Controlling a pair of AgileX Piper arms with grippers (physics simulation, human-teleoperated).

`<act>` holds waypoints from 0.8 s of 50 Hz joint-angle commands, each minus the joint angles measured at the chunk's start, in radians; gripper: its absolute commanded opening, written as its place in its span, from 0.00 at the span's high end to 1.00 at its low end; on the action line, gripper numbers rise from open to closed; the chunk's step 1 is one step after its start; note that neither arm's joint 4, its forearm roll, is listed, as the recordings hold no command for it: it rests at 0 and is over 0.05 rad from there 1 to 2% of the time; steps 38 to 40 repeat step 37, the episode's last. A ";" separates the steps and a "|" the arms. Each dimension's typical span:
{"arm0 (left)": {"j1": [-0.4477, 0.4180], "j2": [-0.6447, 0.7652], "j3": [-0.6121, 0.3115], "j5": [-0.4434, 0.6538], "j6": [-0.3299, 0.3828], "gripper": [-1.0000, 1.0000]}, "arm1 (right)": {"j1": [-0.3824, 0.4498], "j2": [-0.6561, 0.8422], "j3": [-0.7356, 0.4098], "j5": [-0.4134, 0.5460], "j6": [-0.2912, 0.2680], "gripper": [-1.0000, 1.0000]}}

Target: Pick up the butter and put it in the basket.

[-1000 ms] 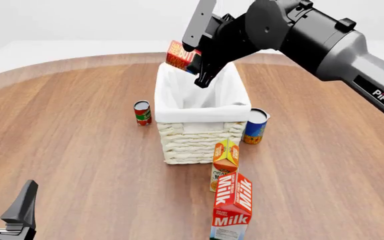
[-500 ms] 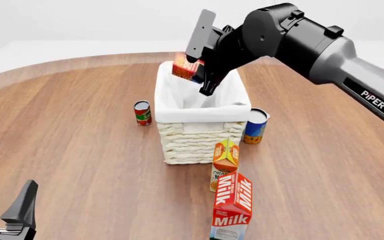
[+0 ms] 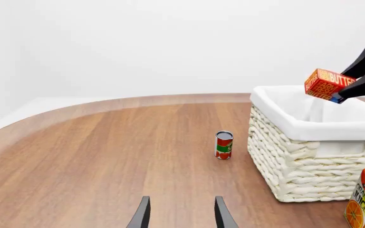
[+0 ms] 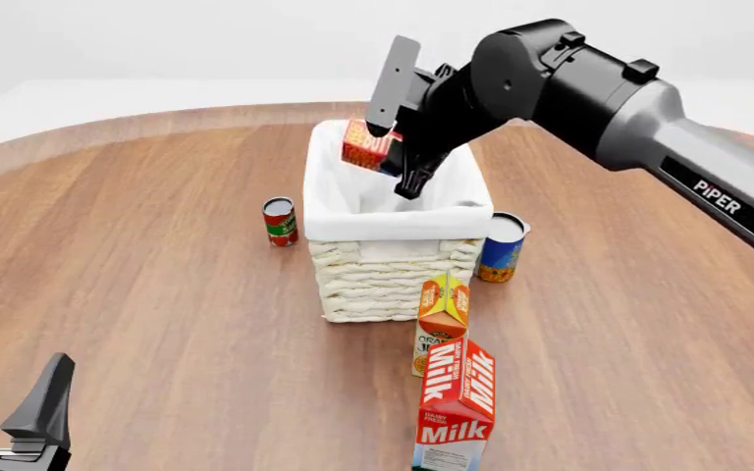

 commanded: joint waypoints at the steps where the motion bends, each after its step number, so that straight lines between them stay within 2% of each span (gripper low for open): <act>1: 0.000 0.000 0.000 0.000 0.000 0.00 | 0.000 -0.006 -0.028 0.001 0.016 1.00; 2: 0.000 0.000 0.000 0.000 0.000 0.00 | 0.000 -0.006 -0.043 -0.010 0.020 0.00; 29: 0.000 0.000 0.000 0.000 0.000 0.00 | 0.017 -0.041 -0.004 -0.028 0.008 0.00; 40: 0.000 0.000 0.000 0.000 0.000 0.00 | 0.069 -0.139 0.059 -0.072 0.043 0.00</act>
